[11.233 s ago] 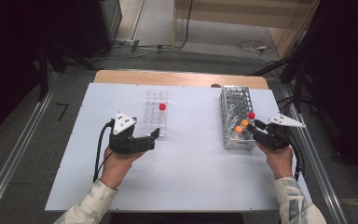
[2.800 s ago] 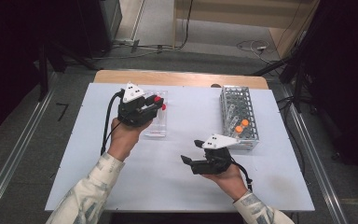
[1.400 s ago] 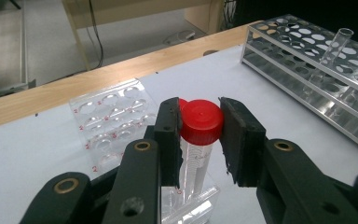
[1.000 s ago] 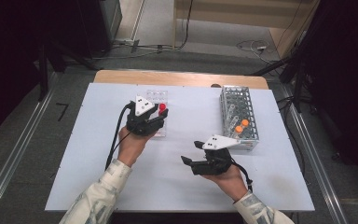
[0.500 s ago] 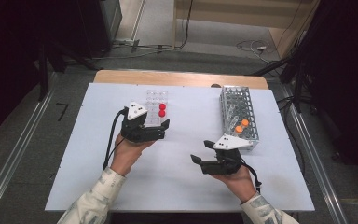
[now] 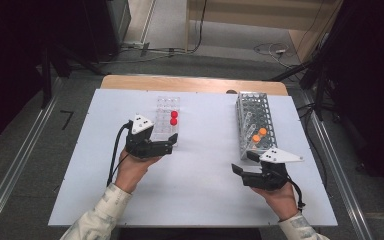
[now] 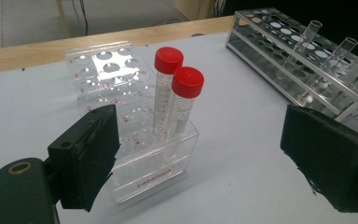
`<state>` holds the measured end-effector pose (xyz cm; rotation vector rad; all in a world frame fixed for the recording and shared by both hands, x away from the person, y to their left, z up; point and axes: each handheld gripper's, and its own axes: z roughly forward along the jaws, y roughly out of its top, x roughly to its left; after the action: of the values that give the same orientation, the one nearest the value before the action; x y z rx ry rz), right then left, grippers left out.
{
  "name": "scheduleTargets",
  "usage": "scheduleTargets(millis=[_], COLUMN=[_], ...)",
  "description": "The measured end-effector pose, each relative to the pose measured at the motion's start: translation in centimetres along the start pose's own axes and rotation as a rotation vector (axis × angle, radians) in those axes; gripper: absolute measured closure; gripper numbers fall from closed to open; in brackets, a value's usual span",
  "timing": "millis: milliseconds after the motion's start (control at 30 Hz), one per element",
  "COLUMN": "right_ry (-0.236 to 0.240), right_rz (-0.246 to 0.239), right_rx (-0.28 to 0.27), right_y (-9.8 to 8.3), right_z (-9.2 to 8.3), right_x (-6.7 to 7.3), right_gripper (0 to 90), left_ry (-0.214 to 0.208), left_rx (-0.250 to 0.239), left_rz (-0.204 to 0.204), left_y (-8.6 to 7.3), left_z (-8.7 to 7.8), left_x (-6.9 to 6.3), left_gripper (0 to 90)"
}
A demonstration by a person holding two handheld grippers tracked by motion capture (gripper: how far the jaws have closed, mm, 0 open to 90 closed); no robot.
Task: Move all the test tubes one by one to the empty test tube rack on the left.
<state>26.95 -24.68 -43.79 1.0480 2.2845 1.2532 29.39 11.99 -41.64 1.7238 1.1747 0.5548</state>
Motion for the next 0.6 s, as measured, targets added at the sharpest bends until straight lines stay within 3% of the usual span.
scheduleTargets(millis=[233, 600], right_ry=[-0.058, -0.136], right_rz=[0.023, 0.057], right_rx=[-0.004, -0.009], right_y=[-0.4, 0.1], right_z=[-0.7, 0.1], right_x=[-1.4, -2.9], right_gripper=[27.3, 30.5], left_ry=[0.01, 0.018], left_rx=[-0.009, -0.009], left_rz=[-0.012, -0.017], left_y=[0.0, 0.0], left_z=[-0.3, -0.4], left_x=[0.4, 0.6], left_gripper=[11.8, 11.8])
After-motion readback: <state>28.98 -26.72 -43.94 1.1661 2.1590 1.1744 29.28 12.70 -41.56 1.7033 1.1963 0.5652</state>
